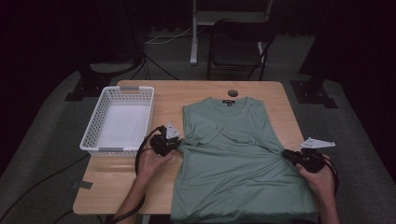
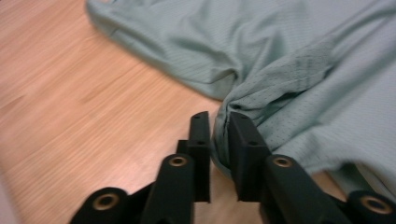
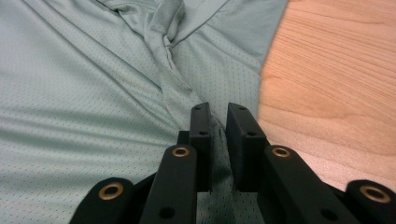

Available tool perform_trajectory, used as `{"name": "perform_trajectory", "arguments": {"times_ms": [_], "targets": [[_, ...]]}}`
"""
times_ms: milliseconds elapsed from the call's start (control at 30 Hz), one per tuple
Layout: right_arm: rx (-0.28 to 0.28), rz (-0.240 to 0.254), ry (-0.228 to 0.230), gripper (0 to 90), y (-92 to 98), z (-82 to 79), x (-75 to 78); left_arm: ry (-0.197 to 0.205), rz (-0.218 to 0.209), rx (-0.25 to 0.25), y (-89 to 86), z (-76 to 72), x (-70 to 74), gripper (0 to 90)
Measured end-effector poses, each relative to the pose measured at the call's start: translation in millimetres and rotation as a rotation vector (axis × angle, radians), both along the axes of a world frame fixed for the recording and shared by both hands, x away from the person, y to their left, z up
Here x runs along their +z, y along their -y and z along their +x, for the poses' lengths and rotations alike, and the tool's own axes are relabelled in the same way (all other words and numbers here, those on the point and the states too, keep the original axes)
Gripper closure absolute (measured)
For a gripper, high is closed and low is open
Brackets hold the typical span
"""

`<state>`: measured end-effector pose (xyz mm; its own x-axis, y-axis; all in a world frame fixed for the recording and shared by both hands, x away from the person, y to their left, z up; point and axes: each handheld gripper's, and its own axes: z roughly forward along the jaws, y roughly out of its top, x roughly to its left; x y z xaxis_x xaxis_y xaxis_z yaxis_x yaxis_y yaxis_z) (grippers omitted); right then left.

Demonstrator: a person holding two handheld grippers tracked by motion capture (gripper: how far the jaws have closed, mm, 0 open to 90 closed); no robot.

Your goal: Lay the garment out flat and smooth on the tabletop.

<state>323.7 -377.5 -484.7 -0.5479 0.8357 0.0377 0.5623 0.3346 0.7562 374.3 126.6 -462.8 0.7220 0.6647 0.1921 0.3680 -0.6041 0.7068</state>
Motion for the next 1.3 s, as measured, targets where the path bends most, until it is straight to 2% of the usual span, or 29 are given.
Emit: {"name": "perform_trajectory", "arguments": {"times_ms": [100, 200, 367, 533, 633, 767, 833, 933, 1033, 1133, 1300], "targets": [[0.001, 0.004, -0.002, 79.9, 1.1, 0.1, -0.1, 0.007, -0.023, -0.011, -0.6, -3.9, 3.7, 75.5], [0.000, 0.007, -0.004, 79.4, 1.1, 0.1, -0.2, 0.030, -0.042, -0.025, 3.2, -8.5, 10.5, 71.4], [-0.004, 0.023, -0.005, 78.7, 2.0, -0.1, -1.1, 0.034, -0.064, -0.069, 21.7, -12.4, 17.2, 67.4], [-0.002, 0.036, 0.000, 78.5, 3.5, -0.5, -2.4, 0.030, -0.038, -0.101, 45.3, -11.0, 12.2, 64.4], [-0.003, 0.040, -0.002, 78.2, 3.6, -0.9, -2.6, 0.027, -0.013, -0.090, 54.9, -8.2, 6.8, 61.6], [-0.002, 0.040, -0.001, 78.1, 3.7, -1.0, -2.6, 0.013, 0.003, -0.062, 59.3, -3.5, 0.2, 59.6], [-0.002, 0.041, -0.001, 78.0, 3.7, -1.0, -2.7, 0.004, 0.010, -0.056, 58.9, -1.9, -1.5, 60.2], [-0.003, 0.043, -0.002, 77.8, 3.8, -1.1, -2.8, -0.004, 0.031, -0.056, 56.5, -2.4, -2.1, 75.3], [-0.003, 0.044, -0.001, 77.7, 4.0, -1.2, -2.9, -0.021, 0.032, -0.072, 51.2, -5.4, -0.6, 83.3], [-0.003, 0.046, 0.001, 77.7, 4.2, -1.3, -3.2, -0.027, 0.042, -0.072, 42.8, -9.5, 0.6, 84.6], [-0.003, 0.048, 0.002, 77.7, 4.4, -1.5, -3.4, 0.000, 0.061, -0.017, 19.0, -16.7, 2.3, 84.5]]}}
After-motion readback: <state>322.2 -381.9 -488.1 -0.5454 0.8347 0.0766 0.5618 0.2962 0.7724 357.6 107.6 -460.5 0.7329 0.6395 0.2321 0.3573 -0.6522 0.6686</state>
